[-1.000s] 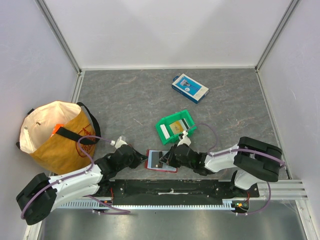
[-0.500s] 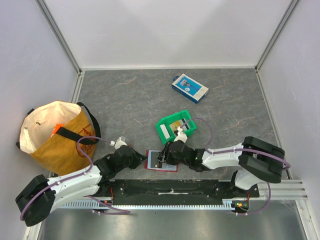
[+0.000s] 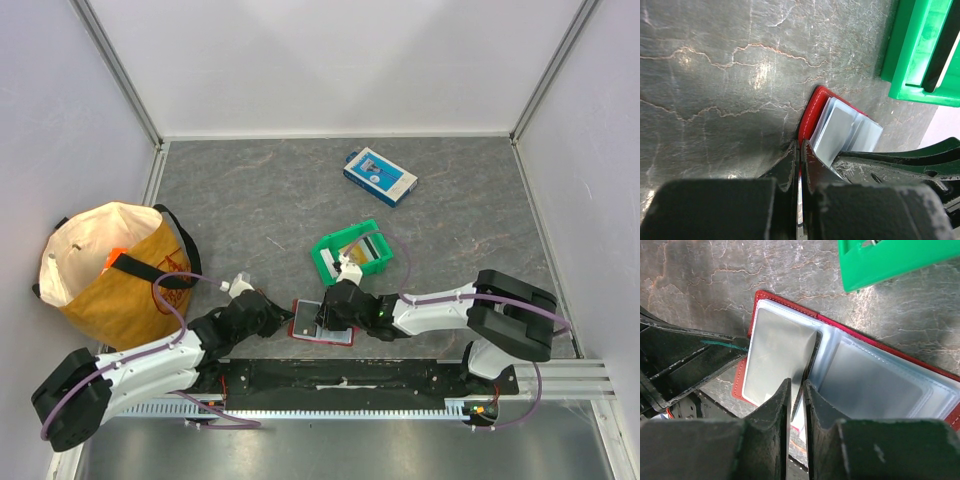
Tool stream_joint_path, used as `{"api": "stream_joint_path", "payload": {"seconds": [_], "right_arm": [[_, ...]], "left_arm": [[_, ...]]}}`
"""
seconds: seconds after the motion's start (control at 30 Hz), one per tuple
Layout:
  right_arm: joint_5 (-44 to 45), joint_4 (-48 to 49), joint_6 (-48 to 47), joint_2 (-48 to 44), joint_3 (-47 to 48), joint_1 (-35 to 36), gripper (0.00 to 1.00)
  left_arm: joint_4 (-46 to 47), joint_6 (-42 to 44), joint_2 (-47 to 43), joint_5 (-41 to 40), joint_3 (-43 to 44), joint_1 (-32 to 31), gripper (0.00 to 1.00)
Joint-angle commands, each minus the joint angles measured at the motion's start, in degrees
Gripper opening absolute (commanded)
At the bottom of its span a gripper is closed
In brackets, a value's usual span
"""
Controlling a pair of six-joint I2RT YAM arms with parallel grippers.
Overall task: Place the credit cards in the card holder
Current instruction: Insert the credit card into the card holder.
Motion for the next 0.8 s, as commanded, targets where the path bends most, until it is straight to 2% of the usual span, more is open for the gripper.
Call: {"api": "stream_joint_path", "payload": {"seconds": [0.0, 0.17, 0.47, 0.63, 0.77], "right_arm": [[-0.5, 3.3, -1.4, 0.5, 3.3, 0.8, 0.21], [1.9, 0.6, -3.8, -2.4, 3.2, 0.7, 0.36], [6.0, -6.7, -12.0, -13.5, 3.9, -0.1, 0.60], [9.0, -13.3, -15.5, -18.8, 5.9, -1.8, 0.66], [11.2, -19.3, -13.2, -22.1, 4.6, -2.6, 0.68]], "left_arm": [[-4.0, -0.6, 2.0, -1.9, 0.1, -0.2, 0.02], [-4.0, -0.7, 1.7, -2.2, -0.1, -0.2, 0.02], [-4.4, -0.6, 1.5, -2.6, -0.1, -0.1, 0.02], [-5.1, 0.1, 1.1, -2.9, 0.5, -0.3, 0.02], [-6.7, 1.7, -1.0, -3.2, 1.7, -0.2, 0.02]]}}
